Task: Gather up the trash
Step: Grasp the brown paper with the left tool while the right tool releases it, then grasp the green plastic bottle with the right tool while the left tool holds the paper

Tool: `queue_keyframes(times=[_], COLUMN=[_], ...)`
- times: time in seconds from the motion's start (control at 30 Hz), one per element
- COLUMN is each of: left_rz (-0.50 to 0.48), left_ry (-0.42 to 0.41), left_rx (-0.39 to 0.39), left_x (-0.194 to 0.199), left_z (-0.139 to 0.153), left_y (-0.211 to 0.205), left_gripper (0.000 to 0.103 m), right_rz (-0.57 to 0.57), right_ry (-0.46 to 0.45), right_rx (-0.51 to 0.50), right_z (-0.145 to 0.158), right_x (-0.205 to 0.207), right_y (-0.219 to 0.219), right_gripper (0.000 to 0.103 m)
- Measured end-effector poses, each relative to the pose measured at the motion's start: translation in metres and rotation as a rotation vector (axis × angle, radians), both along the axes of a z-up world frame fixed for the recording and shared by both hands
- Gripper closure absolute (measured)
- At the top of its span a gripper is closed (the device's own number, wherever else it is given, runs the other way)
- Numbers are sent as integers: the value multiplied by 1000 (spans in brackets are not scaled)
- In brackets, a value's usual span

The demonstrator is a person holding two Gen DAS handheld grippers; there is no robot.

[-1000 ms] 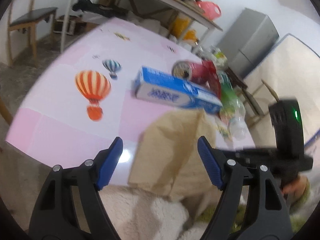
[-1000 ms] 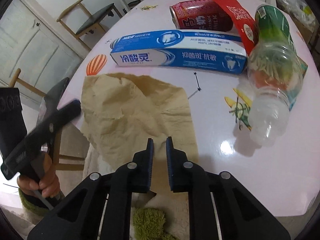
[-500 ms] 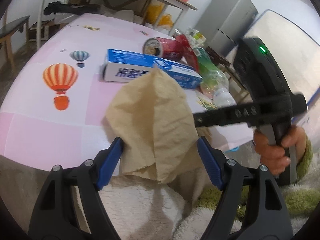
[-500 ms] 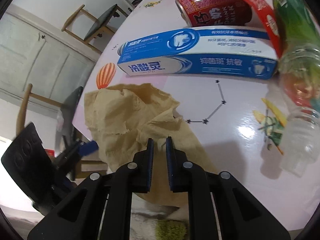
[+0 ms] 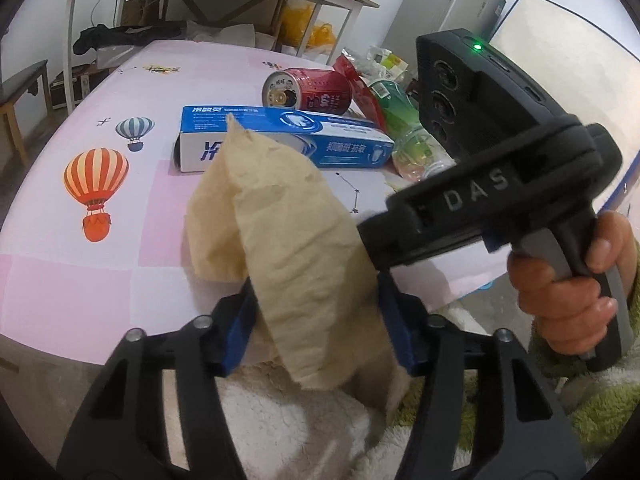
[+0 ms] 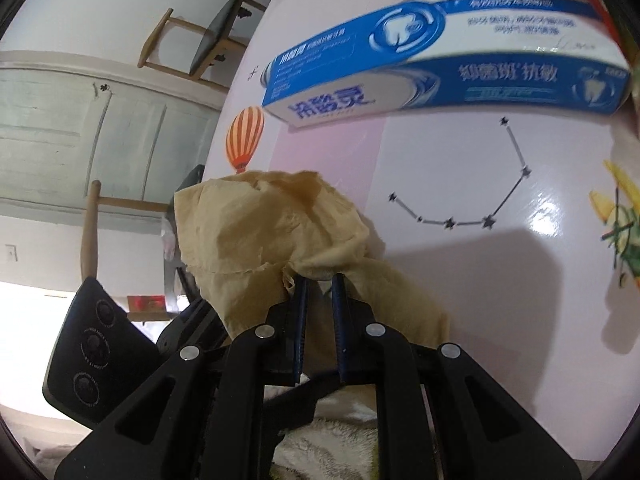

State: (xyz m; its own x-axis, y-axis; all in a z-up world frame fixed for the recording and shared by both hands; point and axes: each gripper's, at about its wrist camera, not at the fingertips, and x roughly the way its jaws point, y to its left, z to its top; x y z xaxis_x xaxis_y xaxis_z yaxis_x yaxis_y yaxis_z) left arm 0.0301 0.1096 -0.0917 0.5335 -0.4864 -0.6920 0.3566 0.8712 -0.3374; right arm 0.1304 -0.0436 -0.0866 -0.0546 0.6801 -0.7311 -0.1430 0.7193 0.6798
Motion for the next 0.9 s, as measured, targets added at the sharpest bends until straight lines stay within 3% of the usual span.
queue_keyframes(times=[0.2,0.37,0.43,0.7,0.9], left_rz=[-10,0,9,51,85], left_ry=[-7,12,22,56,75], left_rx=[52,47,44,39,59], left_x=[0,4,6,14,22], left_z=[-1,-2,-3,-2,-2], left_y=[-4,-4,-4,-6,-9], left_gripper=[74,90,95,98,98], right_rz=[-3,8,1,-49,-234], right_ry=[-2,-38,-57,-241,-438], right_rx=[25,26,21,-50,-202], right_z=[5,18,25,73,117], right_x=[-1,-3,-3,-8,-5], right_y=[-8,-15,-14,-54,-120], right_gripper=[89,89,84,64,45])
